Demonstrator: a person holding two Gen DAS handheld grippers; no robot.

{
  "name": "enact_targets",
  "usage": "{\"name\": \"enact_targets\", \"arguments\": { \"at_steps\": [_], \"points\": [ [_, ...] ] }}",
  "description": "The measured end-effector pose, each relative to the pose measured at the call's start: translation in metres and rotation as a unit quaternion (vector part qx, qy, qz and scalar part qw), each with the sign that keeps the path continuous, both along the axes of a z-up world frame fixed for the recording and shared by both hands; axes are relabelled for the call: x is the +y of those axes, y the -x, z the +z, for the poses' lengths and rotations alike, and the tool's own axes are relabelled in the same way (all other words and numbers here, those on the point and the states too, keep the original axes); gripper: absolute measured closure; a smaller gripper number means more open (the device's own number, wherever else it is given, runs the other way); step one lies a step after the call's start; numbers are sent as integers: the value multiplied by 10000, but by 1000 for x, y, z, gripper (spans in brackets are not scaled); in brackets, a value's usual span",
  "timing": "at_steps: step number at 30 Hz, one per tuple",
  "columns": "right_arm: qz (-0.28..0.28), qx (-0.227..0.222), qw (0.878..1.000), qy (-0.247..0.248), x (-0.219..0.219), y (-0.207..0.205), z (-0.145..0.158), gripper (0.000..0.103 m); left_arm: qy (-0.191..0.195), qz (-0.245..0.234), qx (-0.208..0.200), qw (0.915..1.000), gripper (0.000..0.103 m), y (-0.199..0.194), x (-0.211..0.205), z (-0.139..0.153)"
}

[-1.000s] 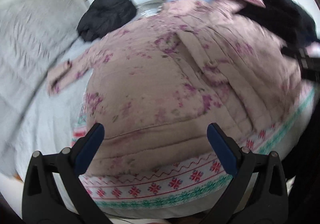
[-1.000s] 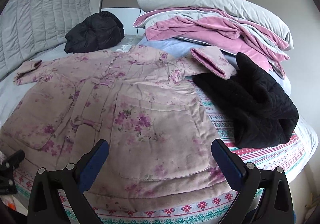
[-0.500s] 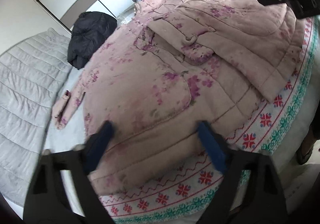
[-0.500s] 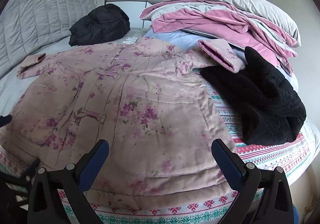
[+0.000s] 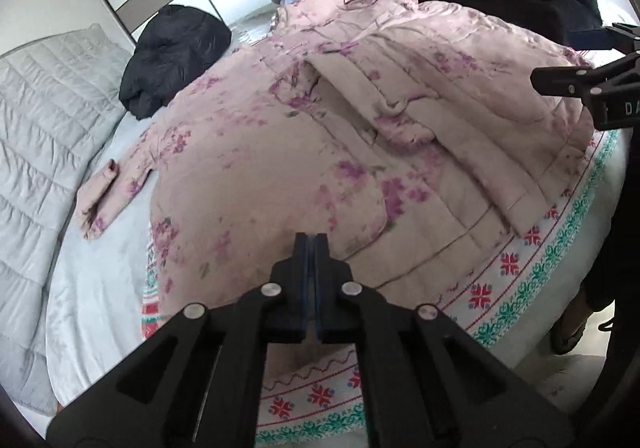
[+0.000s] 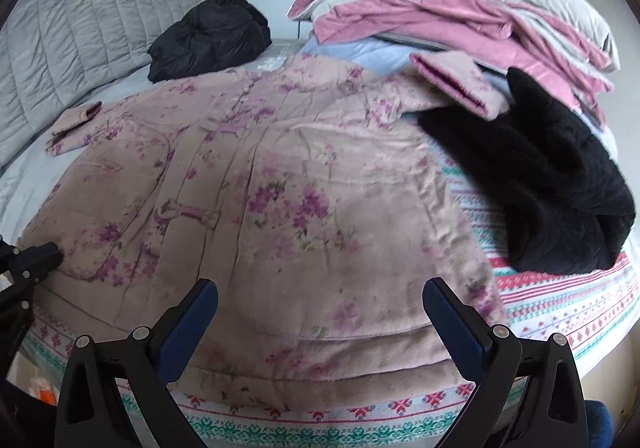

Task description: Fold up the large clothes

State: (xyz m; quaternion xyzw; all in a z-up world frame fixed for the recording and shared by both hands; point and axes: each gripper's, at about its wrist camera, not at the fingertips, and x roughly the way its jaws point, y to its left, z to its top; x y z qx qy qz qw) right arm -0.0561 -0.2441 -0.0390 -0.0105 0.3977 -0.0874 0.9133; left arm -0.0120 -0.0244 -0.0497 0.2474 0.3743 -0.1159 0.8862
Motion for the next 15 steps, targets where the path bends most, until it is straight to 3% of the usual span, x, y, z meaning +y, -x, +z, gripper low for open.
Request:
{"name": "enact_targets", "arguments": {
  "at_steps": [1,3,4,5,9,13,15],
  "points": [
    [6,6,10000,-32,0,0,-1,0,29,-67,16,10000,97,2,-1,0],
    [14,6,9999,-127,-1,0,-1,0,-1,-328,61,9994,67,8,-6,-1],
    [14,0,9999,-160,-1,0,-1,0,-6,-498,96,9987,36,13,-10,-3],
    [17,-1,9998,-191,-2,0,-1,0,4,-613,40,9981,18,18,-16,-4],
    [95,123,9996,-232,1,-3,-5,0,-84,-844,-4,9964,17,19,-41,-7],
    [187,187,9993,-263,4,-3,-8,0,-551,-959,-33,9939,17,18,-56,-22],
    [194,171,9992,-300,2,-2,-7,0,-498,-1111,55,9926,17,23,-53,-18]
  ]
}}
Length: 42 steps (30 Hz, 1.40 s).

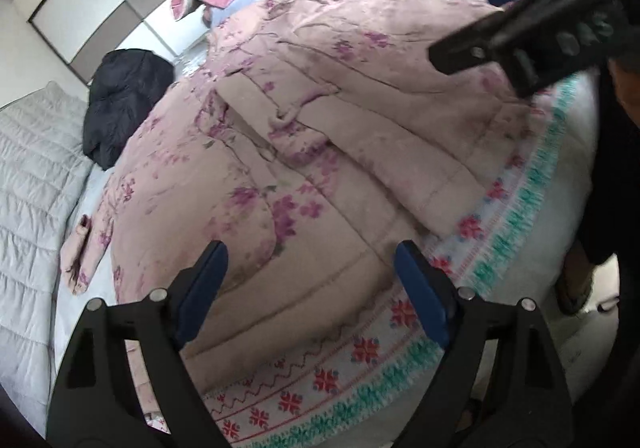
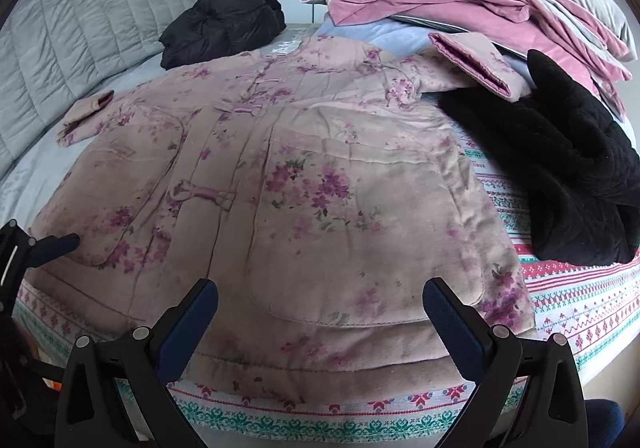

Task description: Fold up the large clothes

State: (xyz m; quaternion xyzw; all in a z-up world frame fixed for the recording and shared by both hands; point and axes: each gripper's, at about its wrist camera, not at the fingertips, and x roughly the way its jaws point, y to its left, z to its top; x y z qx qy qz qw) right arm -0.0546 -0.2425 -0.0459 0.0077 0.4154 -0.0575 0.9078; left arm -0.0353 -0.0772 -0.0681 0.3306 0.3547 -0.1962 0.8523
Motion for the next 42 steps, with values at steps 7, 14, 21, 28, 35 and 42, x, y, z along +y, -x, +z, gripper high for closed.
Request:
{"name": "enact_targets", "arguments": {
  "at_steps": [7,14,21,28,35,42],
  "points": [
    [-94,148,9996,-202,-10,-4,-4,0,-504,-2,-11,9987,17,-4,0,-13],
    [-7,77,9999,-90,-8,-2,-2,0,433,288,484,9975,87,-23,15,14],
    [-78,342,9994,-76,-11,-14,-21,0,2140,1040,696,9688,91,-42,71,60],
    [284,597,9970,-401,6,-33,-35,0,4220,1666,213,8909,92,-48,132,118],
    [360,688,9958,-480,9,-39,-43,0,4288,978,88,8980,92,-26,84,117],
    [104,519,9897,-1328,-26,-35,-31,0,2195,422,605,9728,91,-26,12,50]
  ]
}}
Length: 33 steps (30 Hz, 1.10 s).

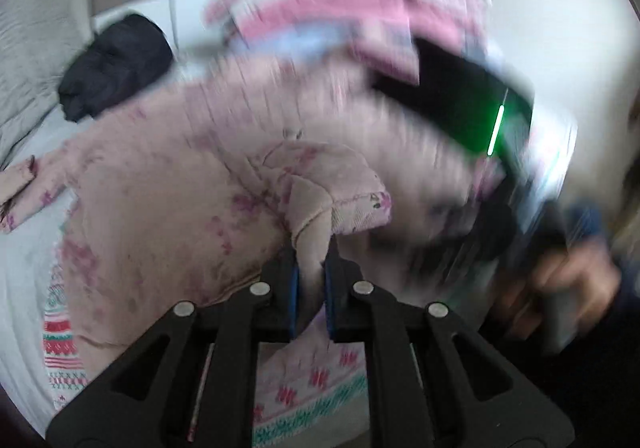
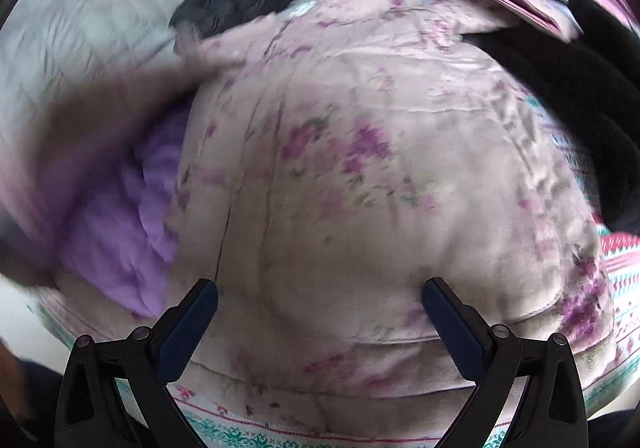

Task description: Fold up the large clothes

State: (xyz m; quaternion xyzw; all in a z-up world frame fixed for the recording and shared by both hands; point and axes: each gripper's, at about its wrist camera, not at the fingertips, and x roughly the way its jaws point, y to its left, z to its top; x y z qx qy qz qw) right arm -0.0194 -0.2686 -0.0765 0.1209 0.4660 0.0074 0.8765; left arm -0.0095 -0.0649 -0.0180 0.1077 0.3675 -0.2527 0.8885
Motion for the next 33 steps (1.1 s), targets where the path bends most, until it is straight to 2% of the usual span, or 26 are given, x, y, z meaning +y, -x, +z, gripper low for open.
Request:
{"name": "enact_targets", "arguments": {
  "at_steps": [1,3,5,9,12,14,15,16,18,20,23,27,29,33],
  "points": [
    [-57,-9,10000,-65,-3,1,1,0,-581,-40,147,9982,91,-3,-12,-20],
    [-94,72,9999,-109,-10,1,0,0,-1211,-83,311,9921,91,-7,-22,-43],
    [-66,86,9999,-99,-12,4,0,0,-1228,-175,268,9919,91,-6,-20,-39],
    [-18,-95,9998,198,-10,9,9,0,-728,-304,68,9969,91,2,-3,-7],
    [-55,-188,9982,572,-9,14,11,0,-715,-366,246,9965,87,-2,1,-13],
    [-161,-192,9980,584,-16,16,12,0,-661,-395,527,9956,77,-8,3,-19],
    [-216,-185,9981,544,-20,15,12,0,-518,-390,577,9962,75,-5,6,-20],
    [-291,-190,9981,499,-24,15,13,0,-341,-386,586,9970,68,-4,8,-17],
    [-407,-204,9981,422,-32,16,15,0,98,-433,391,9982,55,-1,7,-5],
    [-433,-211,9982,345,-35,16,16,0,328,-512,70,9981,37,4,4,9],
    [-453,-260,9982,300,-38,14,21,0,484,-547,70,9973,33,-4,-8,20],
    [-495,-297,9978,326,-40,10,29,0,450,399,373,9975,31,-54,-13,18],
    [-472,-350,9976,377,-40,6,36,0,438,989,736,9914,31,-94,-11,13],
    [-425,-483,9960,626,-40,-5,54,0,362,1665,881,9814,31,-147,-10,5]
  ]
}}
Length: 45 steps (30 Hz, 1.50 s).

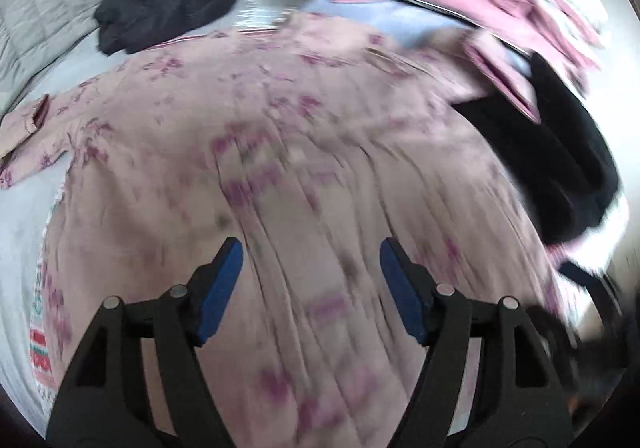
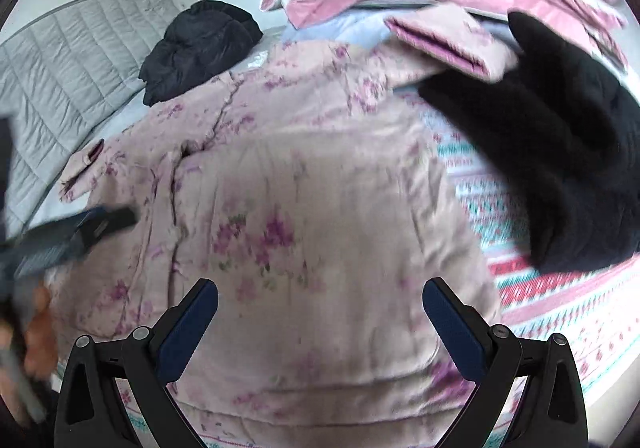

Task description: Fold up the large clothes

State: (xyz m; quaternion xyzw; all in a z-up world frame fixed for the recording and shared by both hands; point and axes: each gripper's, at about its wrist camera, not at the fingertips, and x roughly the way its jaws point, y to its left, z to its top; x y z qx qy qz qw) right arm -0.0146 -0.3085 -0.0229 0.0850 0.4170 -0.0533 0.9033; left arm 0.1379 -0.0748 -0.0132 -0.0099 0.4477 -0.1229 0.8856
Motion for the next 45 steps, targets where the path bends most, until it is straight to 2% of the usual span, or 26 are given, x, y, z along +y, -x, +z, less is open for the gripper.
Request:
{"name": "enact_targets", "arguments": {
  "at_steps": [4,5,6,7,8,10,11,14,15,19,20,21,23,25,27,29,31,34,37,39,40,41,43,45],
  "points": [
    [-113,55,9999,-75,-7,-7,-2,0,-442,470,106,9979,31,-46,-12,-24],
    [-107,85,9999,-84,-9,-7,-5,0,-567,515,127,9970,36,-51,-14,-29],
    [-90,151,9998,-57,-10,-7,-9,0,-749,554,192,9955,45,-58,-15,-37],
    [-90,181,9998,-25,-12,-7,-11,0,-818,554,279,9947,78,-62,-15,-42],
    [-103,202,9997,16,-14,-6,-13,0,-795,580,403,9943,78,-63,-12,-47],
    [-152,229,9996,57,-21,-3,-18,0,-519,627,364,9960,82,-60,-3,-45],
    [-174,250,9995,38,-24,-3,-19,0,-446,616,342,9965,93,-58,0,-43],
    [-234,337,9991,-143,-33,-4,-23,0,127,582,210,9980,94,-48,11,-22],
    [-235,345,9989,-209,-35,-5,-23,0,215,522,119,9983,94,-46,8,-14],
    [-184,378,9989,-219,-33,-10,-23,0,438,183,-577,9972,97,-22,-5,25],
    [-166,383,9989,-209,-32,-11,-24,0,288,95,-767,9966,97,-14,-12,33],
    [-148,388,9989,-215,-31,-12,-24,0,128,2,-781,9969,96,-11,-17,34],
    [-131,417,9988,-224,-29,-13,-26,0,-48,-192,-387,9991,96,-18,-25,17],
    [-152,467,9986,-217,-27,-14,-29,0,-291,-313,71,9991,96,-27,-37,-21],
    [-162,515,9982,-262,-27,-16,-31,0,-565,-391,267,9973,96,-32,-49,-50],
    [-187,517,9980,-313,-28,-15,-32,0,-593,-311,255,9974,95,-34,-55,-59],
    [-214,487,9981,-318,-30,-14,-32,0,-475,-261,291,9981,91,-35,-55,-56],
    [-262,410,9986,-188,-31,-10,-28,0,-62,-607,486,9970,60,-32,-52,-45],
    [-309,321,9990,13,-30,-10,-23,0,218,-713,467,9961,58,-30,-42,-30],
    [-307,237,9991,161,-27,-9,-19,0,847,-642,536,9929,55,-31,-27,-20],
    [-303,201,9990,246,-25,-9,-18,0,1124,-513,489,9911,52,-29,-19,-15],
    [-297,169,9988,354,-22,-9,-16,0,1204,-351,412,9912,41,-28,-13,-12],
    [-287,118,9978,587,-18,-11,-13,0,991,-99,360,9944,30,-28,-12,-17],
    [-313,43,9956,884,-14,-16,-8,0,620,-102,652,9959,30,-27,-23,-37]
  ]
}}
